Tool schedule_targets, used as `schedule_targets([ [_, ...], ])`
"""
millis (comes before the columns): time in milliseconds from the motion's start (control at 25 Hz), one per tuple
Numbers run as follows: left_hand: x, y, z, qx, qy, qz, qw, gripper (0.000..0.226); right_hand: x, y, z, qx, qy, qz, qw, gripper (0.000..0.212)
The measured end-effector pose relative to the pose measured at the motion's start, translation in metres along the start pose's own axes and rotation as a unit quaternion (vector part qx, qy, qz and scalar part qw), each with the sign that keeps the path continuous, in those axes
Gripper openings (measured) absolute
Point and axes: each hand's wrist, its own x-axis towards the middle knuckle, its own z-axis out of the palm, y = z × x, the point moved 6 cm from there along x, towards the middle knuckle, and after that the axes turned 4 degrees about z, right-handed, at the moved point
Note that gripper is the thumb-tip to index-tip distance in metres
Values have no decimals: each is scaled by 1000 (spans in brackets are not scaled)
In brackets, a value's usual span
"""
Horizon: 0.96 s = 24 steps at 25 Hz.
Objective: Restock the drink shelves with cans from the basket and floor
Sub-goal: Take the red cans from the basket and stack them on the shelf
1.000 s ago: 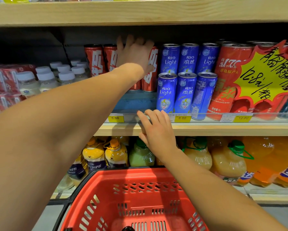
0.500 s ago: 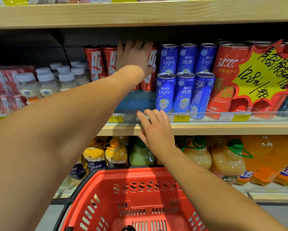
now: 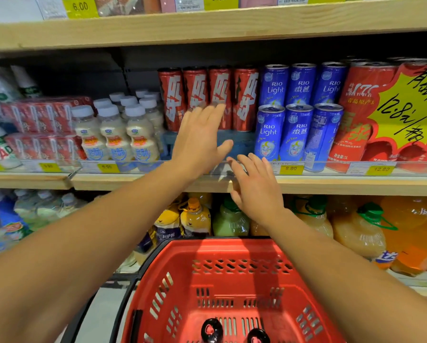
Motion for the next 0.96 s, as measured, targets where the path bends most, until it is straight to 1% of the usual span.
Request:
schedule_targets([
  [120,-38,-3,7,-69,-28,-22,997,71,-13,0,-7,56,-32,28,998,71],
  [240,-86,0,23,-109,-68,-35,991,70,-50,0,-6,108,-56,38,992,66],
  [400,-149,10,50,-144,-134,-39,980,68,-109,3,14,131,-153,79,976,63],
  [600,-226,29,92,-171,-238,-36,955,69,-182,0,45,151,-267,91,948,65],
  [720,-268,41,122,-176,-329,-26,927,72,-215,1,65,152,-328,100,927,70],
  [800,-296,46,145,-160,-402,-9,902,74,-231,5,77,149,-361,111,914,71],
  [960,-334,43,183,-40,-546,51,836,67,-245,13,90,137,-409,124,893,70],
])
